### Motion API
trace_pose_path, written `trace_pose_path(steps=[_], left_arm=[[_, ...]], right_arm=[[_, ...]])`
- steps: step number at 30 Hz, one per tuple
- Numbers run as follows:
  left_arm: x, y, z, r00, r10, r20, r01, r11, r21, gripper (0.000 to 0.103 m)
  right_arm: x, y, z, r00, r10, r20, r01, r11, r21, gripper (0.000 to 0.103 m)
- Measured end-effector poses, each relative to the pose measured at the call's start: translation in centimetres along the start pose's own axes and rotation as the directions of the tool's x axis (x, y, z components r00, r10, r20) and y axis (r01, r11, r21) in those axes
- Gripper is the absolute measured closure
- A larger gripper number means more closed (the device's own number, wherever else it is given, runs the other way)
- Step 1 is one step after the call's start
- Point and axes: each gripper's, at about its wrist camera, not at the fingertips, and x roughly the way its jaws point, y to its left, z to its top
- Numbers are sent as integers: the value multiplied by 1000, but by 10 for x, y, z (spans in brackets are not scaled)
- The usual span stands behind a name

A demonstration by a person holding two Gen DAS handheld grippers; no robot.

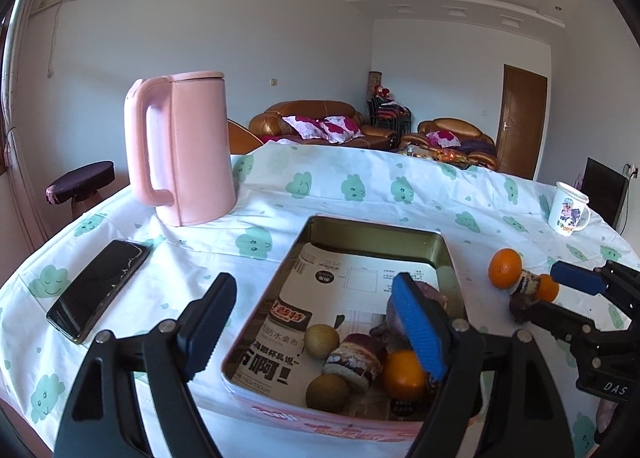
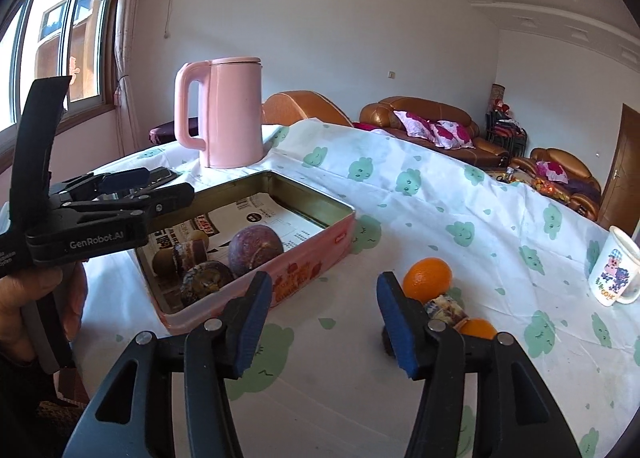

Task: Organize fruits
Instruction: 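Open both grippers to drop the mangosteen and kiwi into the tin, then grasp a large orange with the right gripper while the left gripper grasps a mangosteen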

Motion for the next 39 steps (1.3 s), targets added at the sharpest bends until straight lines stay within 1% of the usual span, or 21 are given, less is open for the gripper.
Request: trace_pose_path(steps=[2,4,6,9,13,16,19,22,24,25,26,27,29,33,36,38,39], left_arm=[[-4,-7,3,1000,-14,14,14,1000,11,19],[-9,-18,6,999,-29,36,28,999,25,8],[-13,-32,9,997,-56,54,54,998,41,6],[-11,-59,14,993,-106,45,102,992,77,6],[-3,-94,17,988,-146,41,139,981,133,6],[8,-113,16,990,-140,26,134,977,167,6],[16,-121,15,990,-143,6,140,975,174,6],[17,-126,16,988,-157,-1,154,972,176,6],[18,-129,15,986,-168,-10,167,969,181,6],[19,-131,15,985,-172,-15,172,968,182,6],[19,-132,15,984,-177,-19,177,967,183,6],[20,-134,14,983,-181,-22,181,966,186,6],[21,-137,13,982,-187,-31,190,963,192,6],[27,-145,7,975,-213,-68,223,952,211,8],[32,-155,3,968,-227,-108,246,940,234,14],[38,-165,-1,959,-241,-147,272,929,249,18],[39,-169,-2,956,-245,-164,282,924,260,21]], right_arm=[[-6,-22,-2,1000,-29,-2,29,999,43,46],[-10,-46,-5,996,-92,-16,93,993,79,46],[-13,-72,-9,989,-143,-34,146,981,126,46],[-16,-101,-16,982,-177,-60,186,964,190,46],[-2,-110,-21,984,-138,-113,160,963,217,46],[17,-109,-24,981,-104,-167,138,967,214,47],[30,-108,-28,973,-52,-226,99,975,200,47],[40,-109,-26,969,-28,-247,78,977,196,47],[50,-110,-27,959,0,-282,55,981,185,47],[55,-112,-28,954,11,-301,50,980,194,49],[56,-113,-29,951,20,-308,45,978,203,60],[56,-113,-29,951,27,-307,38,978,206,64],[53,-111,-29,955,35,-295,26,979,202,65],[35,-112,-29,971,4,-240,48,976,211,66],[24,-121,-33,978,-26,-208,81,962,260,66],[17,-127,-33,983,-42,-177,93,951,294,66],[15,-129,-34,984,-47,-171,98,948,304,66]])
